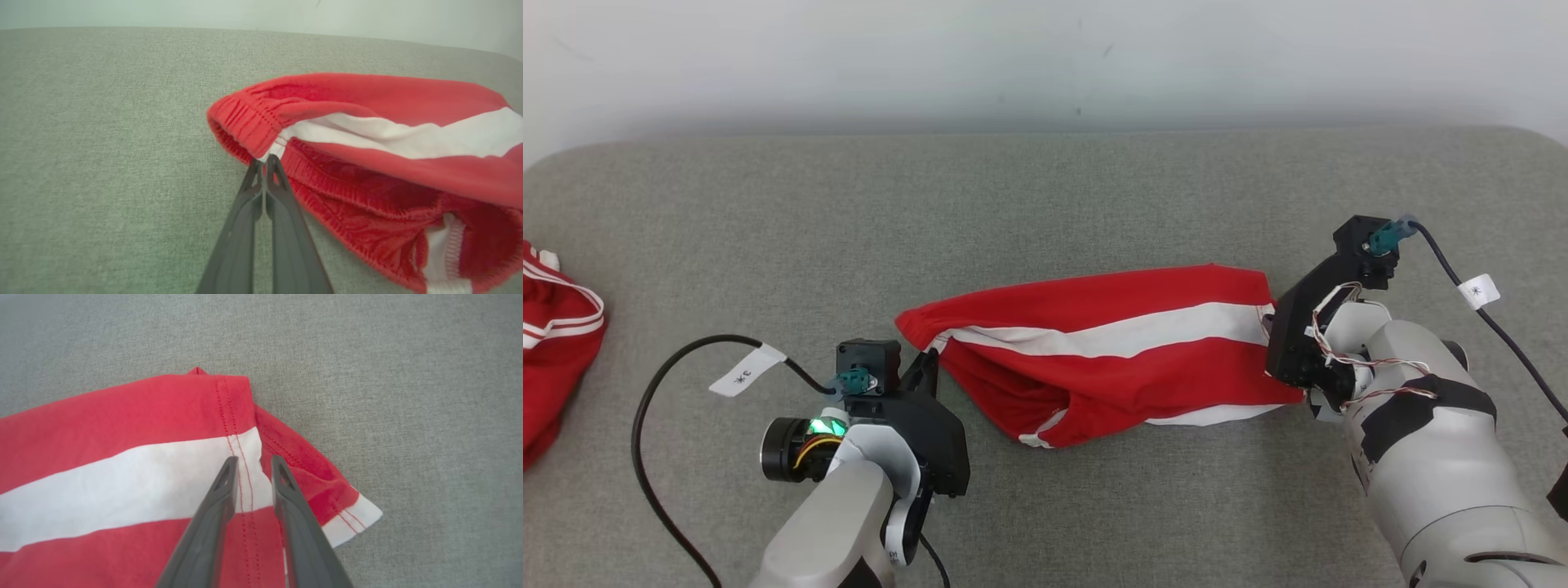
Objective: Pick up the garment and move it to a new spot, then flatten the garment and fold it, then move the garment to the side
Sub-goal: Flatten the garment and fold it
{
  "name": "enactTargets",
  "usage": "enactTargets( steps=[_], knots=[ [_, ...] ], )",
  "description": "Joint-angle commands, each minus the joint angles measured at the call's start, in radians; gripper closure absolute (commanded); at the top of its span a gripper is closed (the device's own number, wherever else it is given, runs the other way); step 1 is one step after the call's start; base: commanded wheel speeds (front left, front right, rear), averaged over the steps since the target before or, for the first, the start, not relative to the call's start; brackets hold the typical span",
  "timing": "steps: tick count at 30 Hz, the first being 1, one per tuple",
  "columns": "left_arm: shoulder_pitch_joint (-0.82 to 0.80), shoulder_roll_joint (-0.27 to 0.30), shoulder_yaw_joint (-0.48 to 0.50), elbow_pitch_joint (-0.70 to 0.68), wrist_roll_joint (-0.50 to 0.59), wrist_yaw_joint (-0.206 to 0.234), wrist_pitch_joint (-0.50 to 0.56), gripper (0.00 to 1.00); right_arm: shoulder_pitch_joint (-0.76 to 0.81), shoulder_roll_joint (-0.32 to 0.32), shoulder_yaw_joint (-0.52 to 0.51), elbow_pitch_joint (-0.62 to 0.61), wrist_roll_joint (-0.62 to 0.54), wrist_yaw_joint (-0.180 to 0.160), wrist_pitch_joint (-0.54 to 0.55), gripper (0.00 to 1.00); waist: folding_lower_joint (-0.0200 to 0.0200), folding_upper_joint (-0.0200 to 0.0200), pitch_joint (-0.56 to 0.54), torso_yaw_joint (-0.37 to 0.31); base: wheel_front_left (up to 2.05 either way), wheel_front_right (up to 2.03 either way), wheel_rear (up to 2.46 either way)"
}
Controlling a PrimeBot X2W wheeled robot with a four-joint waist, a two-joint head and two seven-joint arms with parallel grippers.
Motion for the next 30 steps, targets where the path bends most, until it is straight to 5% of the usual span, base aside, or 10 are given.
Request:
enactTargets(
  steps=[1, 6, 17, 23, 25, 30],
  knots=[
    [-0.004, -0.001, -0.003, -0.001, -0.006, -0.003, -0.001, 1.00, 0.013, -0.005, -0.007, -0.006, -0.014, -0.002, 0.000, 0.58, 0.0000, -0.0001, 0.008, 0.007, 0.00, 0.00, 0.00],
    [-0.010, -0.006, -0.016, -0.005, -0.001, -0.002, -0.005, 1.00, 0.022, -0.003, -0.042, -0.013, -0.043, -0.002, 0.013, 0.71, 0.0000, -0.0001, 0.027, 0.022, 0.00, 0.00, 0.00],
    [-0.011, -0.005, -0.021, 0.010, -0.014, -0.004, -0.013, 1.00, 0.027, 0.007, -0.060, -0.007, -0.081, -0.002, 0.041, 0.72, 0.0000, -0.0001, 0.021, 0.023, 0.00, 0.00, 0.00],
    [-0.022, -0.007, -0.025, 0.016, -0.022, -0.006, -0.008, 1.00, 0.023, 0.008, -0.047, 0.006, -0.066, -0.002, 0.035, 0.83, 0.0000, -0.0001, 0.023, 0.029, 0.00, 0.00, 0.00],
    [-0.024, -0.007, -0.026, 0.017, -0.022, -0.006, -0.009, 1.00, 0.027, 0.009, -0.051, 0.007, -0.068, -0.002, 0.032, 0.98, 0.0000, -0.0001, 0.026, 0.031, 0.00, 0.00, 0.00],
    [-0.024, -0.003, -0.029, 0.018, -0.024, -0.003, -0.013, 1.00, 0.031, 0.009, -0.061, 0.002, -0.078, -0.002, 0.007, 1.00, 0.0000, -0.0001, 0.031, 0.035, 0.00, 0.00, 0.00]
  ],
)
